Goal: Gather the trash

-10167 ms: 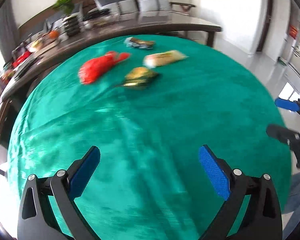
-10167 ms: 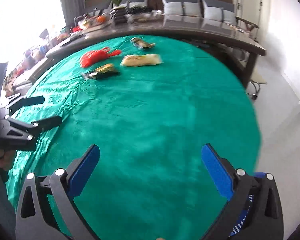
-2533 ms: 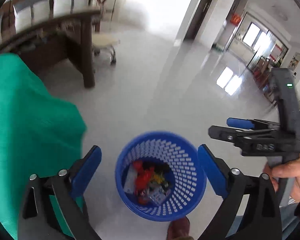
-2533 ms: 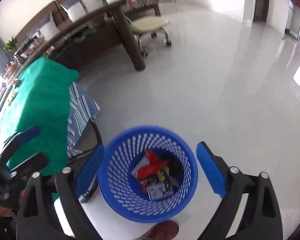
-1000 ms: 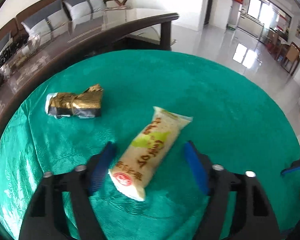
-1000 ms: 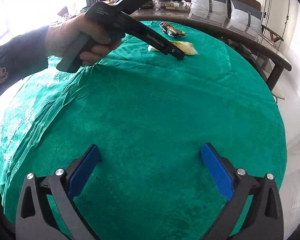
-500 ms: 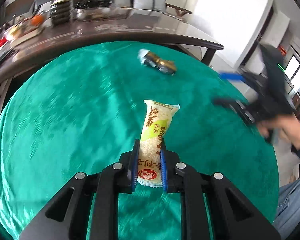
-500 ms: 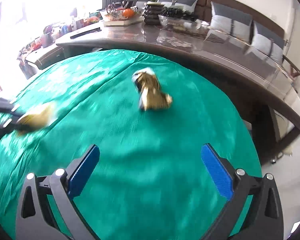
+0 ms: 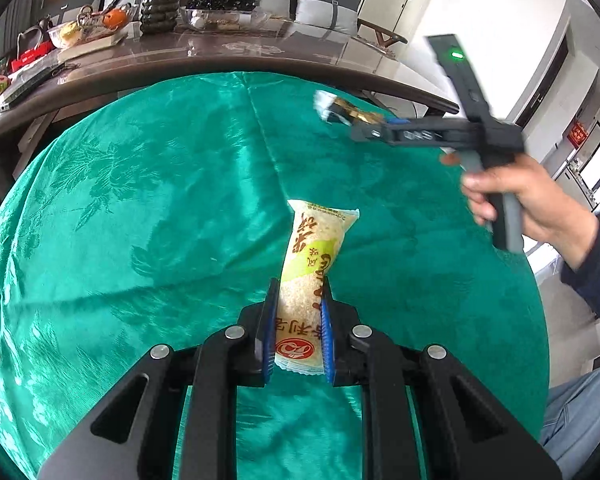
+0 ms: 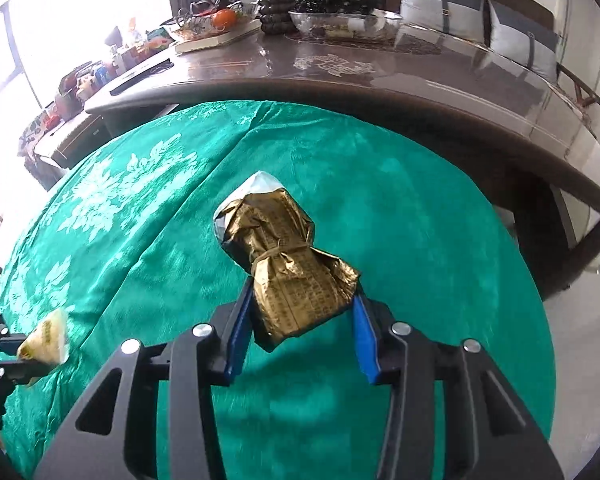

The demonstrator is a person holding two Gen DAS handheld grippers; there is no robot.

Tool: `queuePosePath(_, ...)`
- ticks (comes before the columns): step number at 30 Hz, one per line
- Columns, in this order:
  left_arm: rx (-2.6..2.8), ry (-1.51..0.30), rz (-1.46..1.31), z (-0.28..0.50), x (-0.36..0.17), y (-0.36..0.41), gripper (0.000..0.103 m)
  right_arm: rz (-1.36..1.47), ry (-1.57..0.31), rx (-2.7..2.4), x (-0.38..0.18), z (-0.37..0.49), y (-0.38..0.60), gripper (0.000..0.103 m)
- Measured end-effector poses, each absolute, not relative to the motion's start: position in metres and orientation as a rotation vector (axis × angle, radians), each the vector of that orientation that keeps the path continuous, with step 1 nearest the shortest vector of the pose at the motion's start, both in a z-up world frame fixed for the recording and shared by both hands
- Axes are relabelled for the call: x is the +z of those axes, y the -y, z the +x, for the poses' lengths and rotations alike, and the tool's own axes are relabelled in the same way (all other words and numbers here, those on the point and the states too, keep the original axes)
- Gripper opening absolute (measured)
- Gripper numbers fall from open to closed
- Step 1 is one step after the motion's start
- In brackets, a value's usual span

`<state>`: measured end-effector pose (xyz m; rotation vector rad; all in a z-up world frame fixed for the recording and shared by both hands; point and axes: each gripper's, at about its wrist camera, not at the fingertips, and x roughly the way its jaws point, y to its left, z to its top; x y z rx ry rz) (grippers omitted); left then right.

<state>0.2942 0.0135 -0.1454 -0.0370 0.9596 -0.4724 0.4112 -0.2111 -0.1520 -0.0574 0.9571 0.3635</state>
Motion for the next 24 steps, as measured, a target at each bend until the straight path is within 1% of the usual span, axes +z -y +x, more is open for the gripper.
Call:
queuePosePath(2, -0.458, -0.946, -0.036, 0.284, -0.144, -0.004, 0.017, -0.03, -0.966, 0.303, -0.148, 0.362, 0.224, 0.043)
queuePosePath(5, -0.423, -0.951, -0.068, 0.27, -0.148, 0.009, 0.018, 0.027, -1.0, 0.235, -0.157, 0.296, 0.233, 0.043)
queuePosePath(9, -0.379, -0.954, -0.062, 0.251, -0.159, 0.024, 0.018, 0.036, -0.993, 0.213, -0.176, 0.234, 0.223, 0.045)
queuePosePath(11, -0.37, -0.948, -0.043, 0.242, -0.162, 0.029, 0.02, 0.024, -0.949, 0.219, -0.179, 0.214, 0.215, 0.05)
queuePosePath(12, -0.366, -0.938, -0.033, 0.238, -0.163, 0.03, 0.02, 0.017, -0.944, 0.23, -0.18, 0.209, 0.212, 0.061)
queuePosePath(13, -0.363, -0.933, -0.025, 0.235, -0.163, 0.03, 0.025, 0.006, -0.937, 0.239, -0.18, 0.206, 0.208, 0.065)
queuePosePath(14, -0.366, -0.934, -0.024, 0.232, -0.163, 0.029, 0.038, -0.01, -0.933, 0.246, -0.181, 0.204, 0.205, 0.072)
queuePosePath(15, -0.37, -0.935, -0.024, 0.228, -0.163, 0.027, 0.049, -0.047, -0.922, 0.245, -0.183, 0.201, 0.2, 0.074)
queuePosePath(16, -0.381, -0.937, -0.02, 0.226, -0.163, 0.026, 0.066, -0.063, -0.911, 0.243, -0.185, 0.2, 0.199, 0.074)
queuePosePath(17, -0.388, -0.94, -0.003, 0.224, -0.163, 0.027, 0.073, -0.051, -0.907, 0.244, -0.185, 0.2, 0.201, 0.074)
queuePosePath(18, -0.377, -0.942, 0.021, 0.221, -0.164, 0.028, 0.077, -0.037, -0.905, 0.248, -0.185, 0.198, 0.204, 0.074)
queuePosePath(19, -0.367, -0.951, 0.042, 0.22, -0.166, 0.029, 0.086, -0.023, -0.903, 0.252, -0.185, 0.198, 0.207, 0.074)
queuePosePath(24, -0.345, -0.95, 0.139, 0.213, -0.172, 0.04, 0.092, -0.051, -0.905, 0.24, -0.185, 0.199, 0.204, 0.074)
